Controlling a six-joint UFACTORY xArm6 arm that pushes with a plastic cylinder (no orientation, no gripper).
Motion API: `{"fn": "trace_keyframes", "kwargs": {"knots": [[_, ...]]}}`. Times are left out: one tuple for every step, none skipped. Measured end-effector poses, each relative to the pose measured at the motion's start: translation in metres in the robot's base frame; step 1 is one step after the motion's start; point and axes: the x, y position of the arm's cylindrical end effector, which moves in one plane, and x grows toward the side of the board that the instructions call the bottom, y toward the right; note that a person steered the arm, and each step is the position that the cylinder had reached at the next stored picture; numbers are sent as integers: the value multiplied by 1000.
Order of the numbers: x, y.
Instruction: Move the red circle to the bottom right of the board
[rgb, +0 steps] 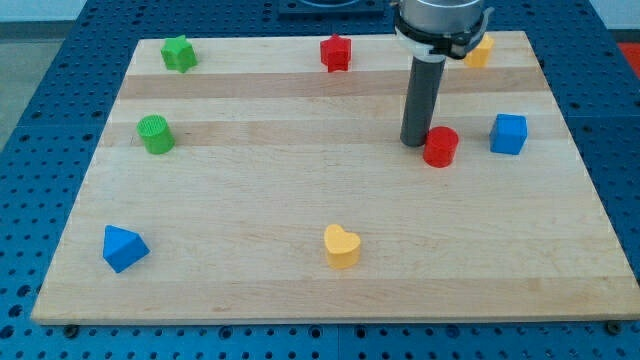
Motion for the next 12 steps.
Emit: {"fn": "trace_keyframes", "kwargs": {"knots": [[-3, 1], [-7, 13], [-4, 23], [-3, 33], [1, 42], [20, 50], [42, 60], [60, 69], [77, 78], [93, 82], [107, 86], [112, 86]]}}
